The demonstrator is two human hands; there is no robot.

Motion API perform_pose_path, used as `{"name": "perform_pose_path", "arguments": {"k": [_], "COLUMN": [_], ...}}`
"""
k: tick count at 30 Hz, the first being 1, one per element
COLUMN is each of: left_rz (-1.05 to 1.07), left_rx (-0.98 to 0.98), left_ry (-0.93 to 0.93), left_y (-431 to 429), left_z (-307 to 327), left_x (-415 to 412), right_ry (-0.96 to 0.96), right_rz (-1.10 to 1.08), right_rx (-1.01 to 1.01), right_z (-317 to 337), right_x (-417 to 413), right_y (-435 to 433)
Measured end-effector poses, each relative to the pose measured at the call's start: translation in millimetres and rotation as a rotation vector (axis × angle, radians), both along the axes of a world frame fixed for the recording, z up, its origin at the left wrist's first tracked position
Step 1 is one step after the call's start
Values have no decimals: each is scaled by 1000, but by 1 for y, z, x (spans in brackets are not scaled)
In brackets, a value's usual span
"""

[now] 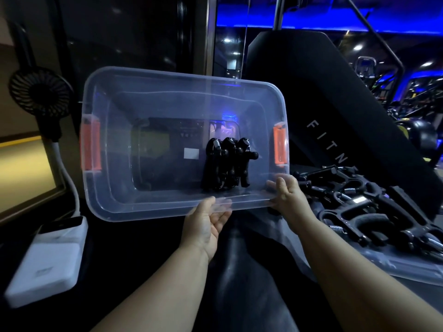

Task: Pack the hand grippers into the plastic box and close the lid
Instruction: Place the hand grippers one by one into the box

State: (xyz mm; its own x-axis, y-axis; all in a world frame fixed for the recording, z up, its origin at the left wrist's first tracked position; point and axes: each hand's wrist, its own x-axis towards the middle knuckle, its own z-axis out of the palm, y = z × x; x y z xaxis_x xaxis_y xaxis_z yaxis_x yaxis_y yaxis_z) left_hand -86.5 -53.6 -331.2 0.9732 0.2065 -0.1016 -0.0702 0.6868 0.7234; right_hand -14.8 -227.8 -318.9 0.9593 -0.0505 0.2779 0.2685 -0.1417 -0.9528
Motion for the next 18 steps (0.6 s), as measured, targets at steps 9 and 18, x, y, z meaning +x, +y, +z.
{"name": "perform_pose_path", "arguments": {"k": [9, 18], "left_rz": [-1, 16], "left_rx": [-15, -12], "left_ry": [-16, -1], "left_y": [1, -2], "left_z": [-1, 0], "left_x": [0, 0], "right_ry": [-16, 82], "right_rz": [-32, -367], "right_rx": [-170, -758], "right_z": [4, 15], "right_x": [4, 19], "right_y": [-17, -80]}}
